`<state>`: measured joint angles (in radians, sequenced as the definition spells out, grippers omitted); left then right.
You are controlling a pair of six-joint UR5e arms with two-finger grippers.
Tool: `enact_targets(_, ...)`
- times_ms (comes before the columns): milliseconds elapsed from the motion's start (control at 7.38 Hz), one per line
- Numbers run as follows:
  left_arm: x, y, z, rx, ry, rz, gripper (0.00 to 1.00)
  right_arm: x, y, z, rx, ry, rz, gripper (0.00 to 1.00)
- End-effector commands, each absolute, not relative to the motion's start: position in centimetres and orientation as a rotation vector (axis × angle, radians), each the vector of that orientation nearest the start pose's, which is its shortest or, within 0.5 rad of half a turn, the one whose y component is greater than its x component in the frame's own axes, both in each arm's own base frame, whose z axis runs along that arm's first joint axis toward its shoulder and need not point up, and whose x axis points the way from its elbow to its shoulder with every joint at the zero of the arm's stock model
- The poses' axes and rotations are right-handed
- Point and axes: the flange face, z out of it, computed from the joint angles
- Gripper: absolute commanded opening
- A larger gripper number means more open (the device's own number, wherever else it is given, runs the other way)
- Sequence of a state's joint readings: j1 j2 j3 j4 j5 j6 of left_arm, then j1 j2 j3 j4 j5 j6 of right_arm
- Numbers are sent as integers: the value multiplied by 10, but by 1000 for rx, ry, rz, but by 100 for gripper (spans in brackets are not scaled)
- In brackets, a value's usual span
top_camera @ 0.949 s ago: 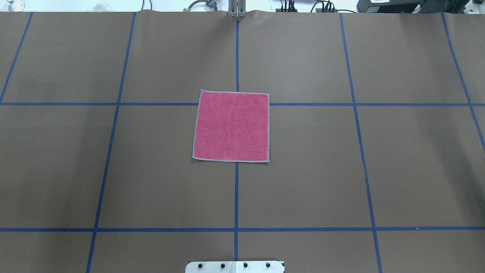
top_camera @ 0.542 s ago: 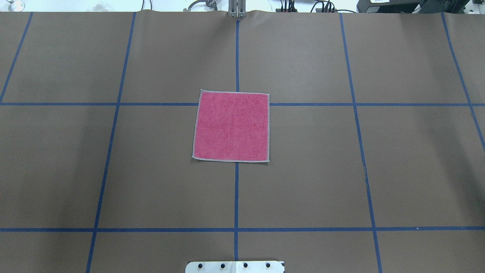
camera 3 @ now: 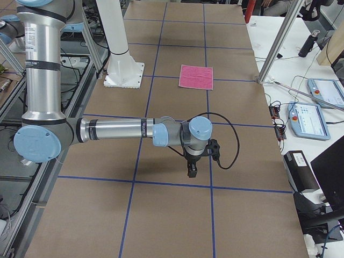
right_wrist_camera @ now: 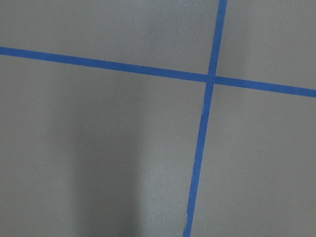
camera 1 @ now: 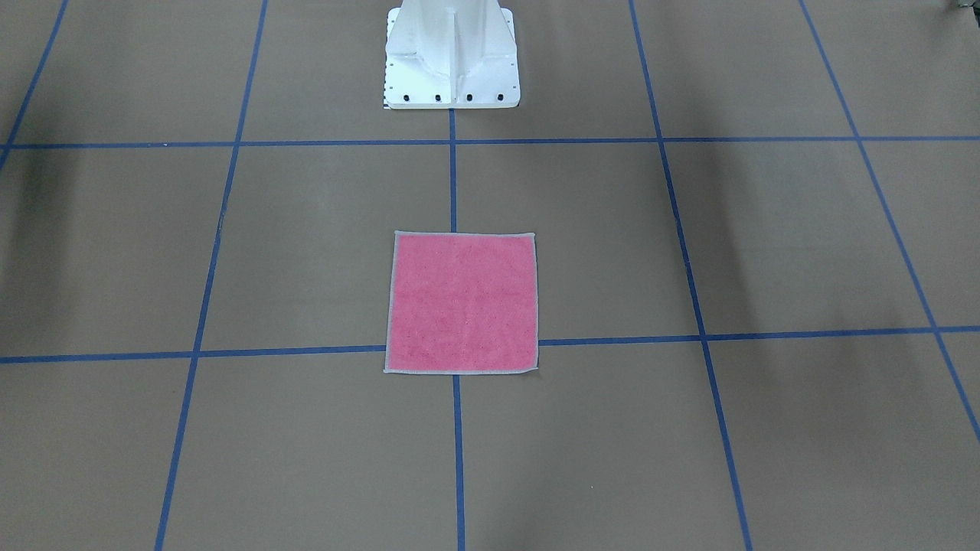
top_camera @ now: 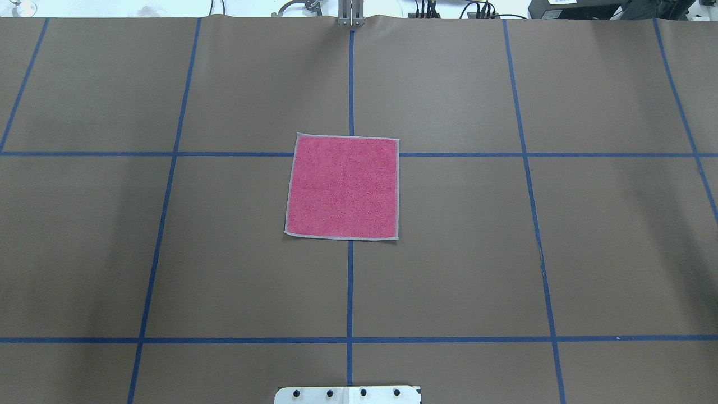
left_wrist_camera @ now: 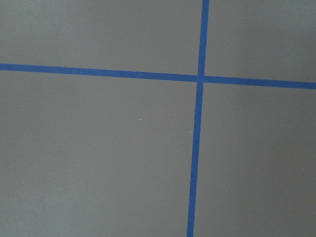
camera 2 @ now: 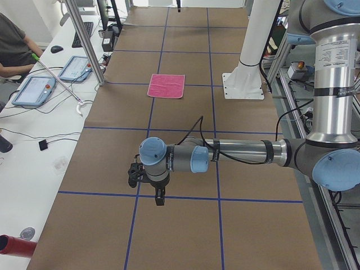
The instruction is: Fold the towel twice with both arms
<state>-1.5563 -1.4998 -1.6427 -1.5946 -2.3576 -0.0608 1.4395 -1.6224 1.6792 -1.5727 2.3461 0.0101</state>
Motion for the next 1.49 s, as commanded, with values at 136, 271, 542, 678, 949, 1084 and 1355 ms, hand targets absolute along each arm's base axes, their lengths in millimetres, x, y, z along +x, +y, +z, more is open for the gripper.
enact_targets(136,-55,-463,655,33,792,-21,100,1,-475,639,-18,-777,-129,100)
enact_targets(271,-55,-464,651,51,792,-13,100,1,-470,642,-24,-783,-128,100)
enact_targets(542,-49,-458,649,32,888,-30,100,-2,-473,627,1,-802,-142,100)
enact_targets(678,-48,-455,648,9,914,-71,100,-13,-473,615,-2,-854,-150,100)
enact_targets(949,-47,-457,643,21,916,-69,100,-54,-478,575,47,-908,-168,100)
enact_targets(1084,-47,-461,637,53,921,-64,100,-78,-479,560,64,-936,-115,100)
enact_targets(1355,-35,-467,623,127,932,-50,100,-165,-467,520,31,-1019,42,100)
